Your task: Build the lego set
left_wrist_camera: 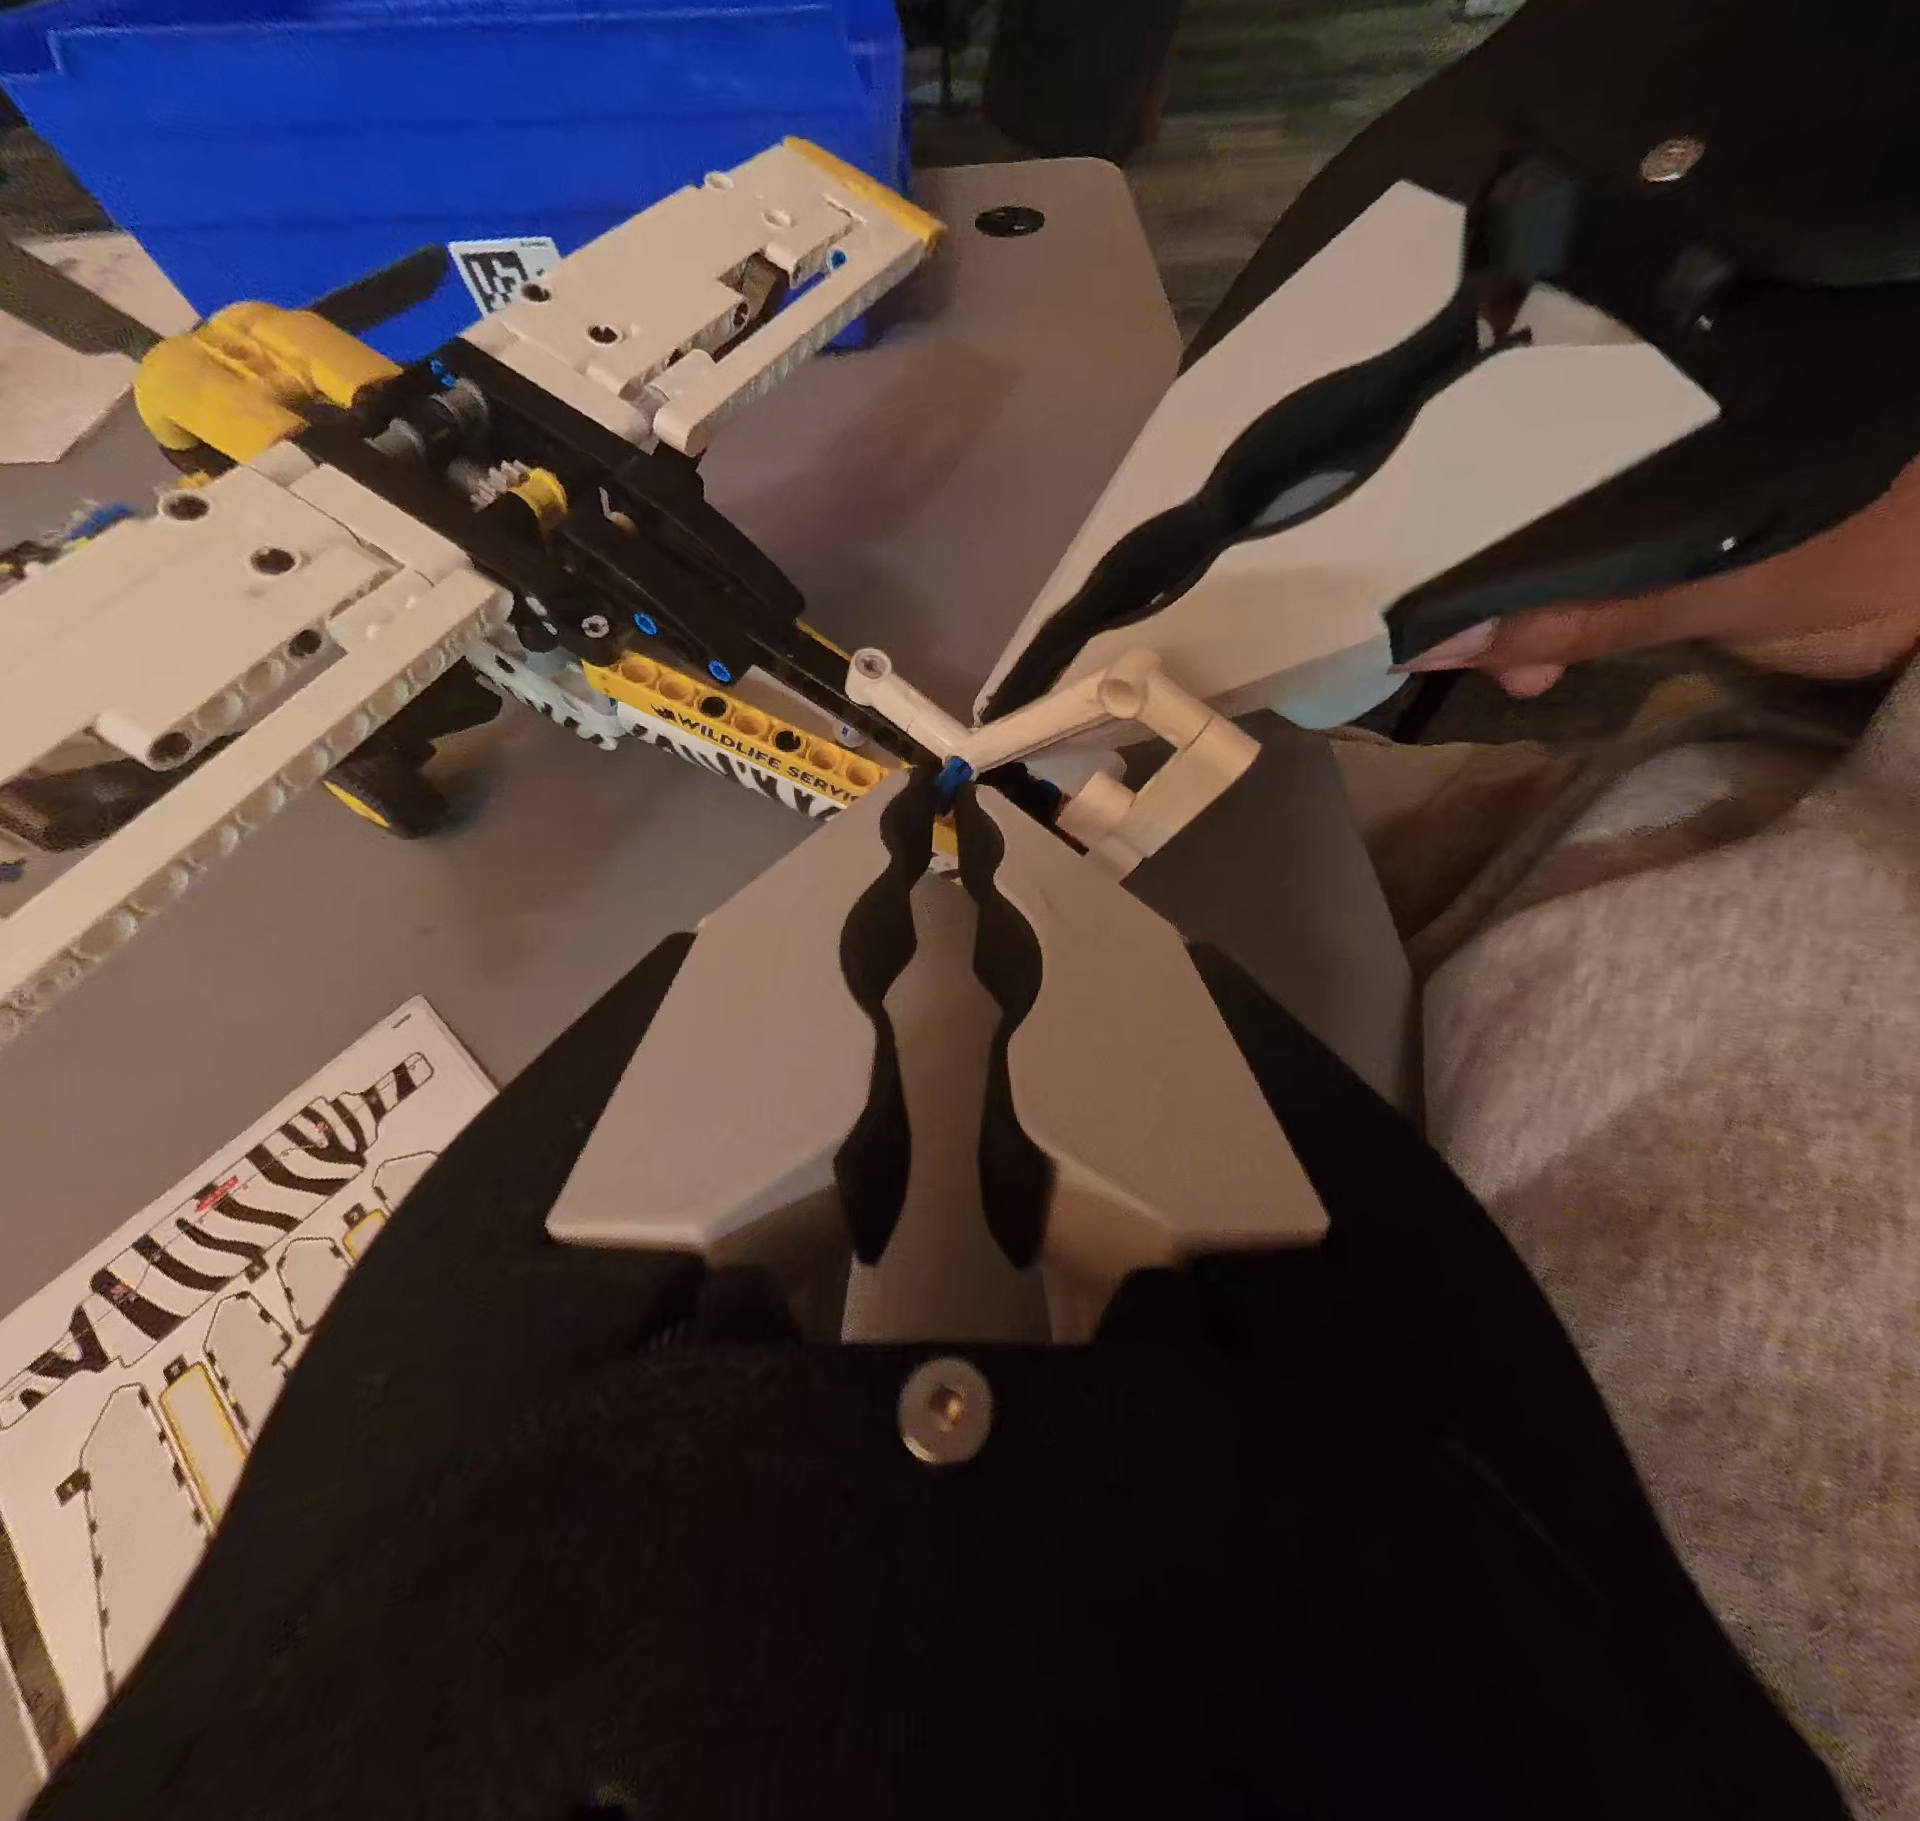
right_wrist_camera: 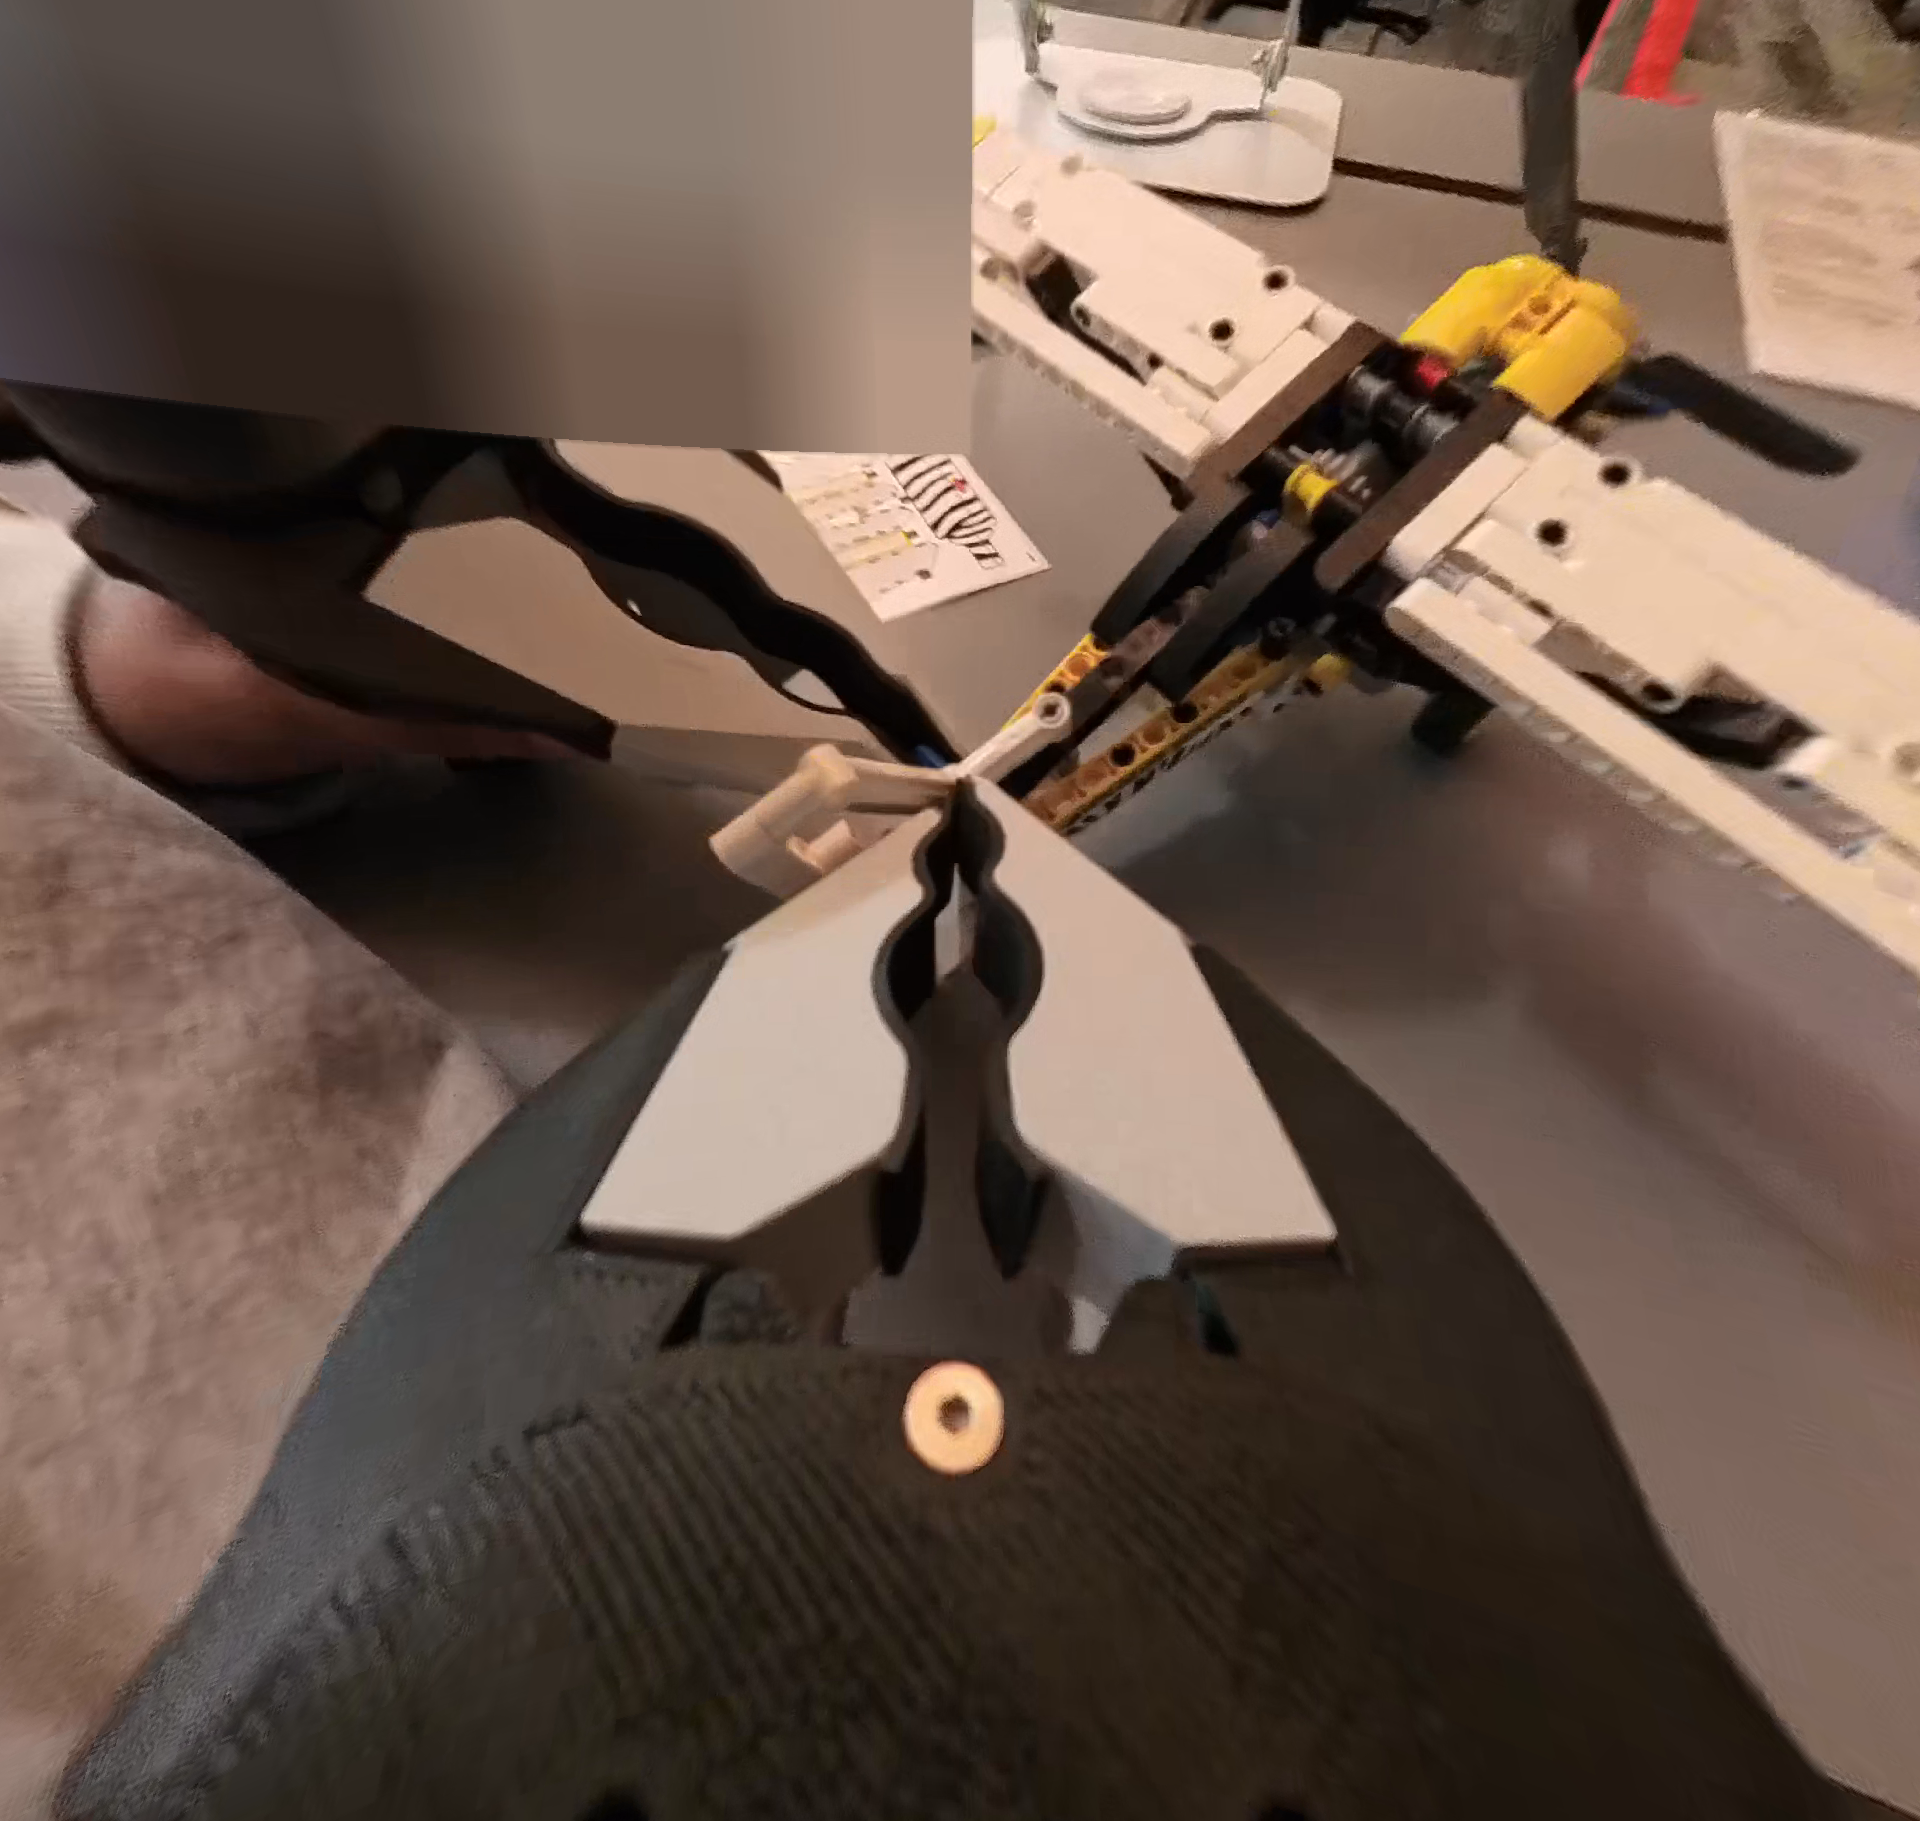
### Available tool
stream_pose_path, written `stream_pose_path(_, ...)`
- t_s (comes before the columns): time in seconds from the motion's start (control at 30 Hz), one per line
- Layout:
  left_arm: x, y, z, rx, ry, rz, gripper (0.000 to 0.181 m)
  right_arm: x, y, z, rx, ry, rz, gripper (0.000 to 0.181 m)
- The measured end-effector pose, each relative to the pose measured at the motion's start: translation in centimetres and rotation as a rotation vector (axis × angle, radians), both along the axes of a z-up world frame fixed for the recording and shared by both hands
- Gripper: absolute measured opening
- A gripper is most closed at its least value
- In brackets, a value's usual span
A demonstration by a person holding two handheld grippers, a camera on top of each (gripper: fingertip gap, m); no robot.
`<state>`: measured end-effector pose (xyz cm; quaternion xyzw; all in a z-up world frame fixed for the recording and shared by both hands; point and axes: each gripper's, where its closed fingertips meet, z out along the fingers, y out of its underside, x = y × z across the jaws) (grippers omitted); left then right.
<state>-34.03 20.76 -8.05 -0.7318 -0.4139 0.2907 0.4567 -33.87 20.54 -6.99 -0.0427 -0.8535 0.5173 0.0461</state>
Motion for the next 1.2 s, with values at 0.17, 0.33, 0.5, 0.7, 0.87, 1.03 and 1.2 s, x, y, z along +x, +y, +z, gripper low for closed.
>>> stream_pose_path(0.17, -0.1, -0.1, 0.2, 0.047, -0.009, -0.007, 0.002, -0.1, 0.2, 0.3, 0.001, 0.028, 0.019, 0.003)
stream_pose_path(0.33, -0.3, 0.2, 0.2, 0.05, -0.011, -0.013, 0.003, -0.8, 1.7, 0.4, -0.076, -0.164, -0.013, 0.022)
stream_pose_path(0.5, -0.3, 0.3, 0.2, 0.047, -0.009, -0.015, 0.003, -0.4, 1.3, -0.3, -0.027, -0.032, 0.041, 0.016)
stream_pose_path(0.7, -0.4, 0.4, 0.0, 0.039, -0.015, -0.003, 0.002, -0.6, 1.1, -0.5, -0.011, -0.097, 0.034, 0.013)
stream_pose_path(0.87, -0.6, 0.5, -0.1, 0.012, -0.012, 0.013, 0.002, -0.8, 1.2, -0.6, -0.031, -0.17, -0.007, 0.011)
stream_pose_path(1.03, -0.6, 0.6, -0.1, 0.043, -0.027, 0.012, 0.002, -0.9, 1.1, -0.6, -0.033, -0.198, -0.024, 0.01)
stream_pose_path(1.2, -0.7, 0.6, -0.1, 0.053, -0.031, 0.016, 0.001, -1.1, 1.0, -0.6, -0.025, -0.197, -0.035, 0.007)
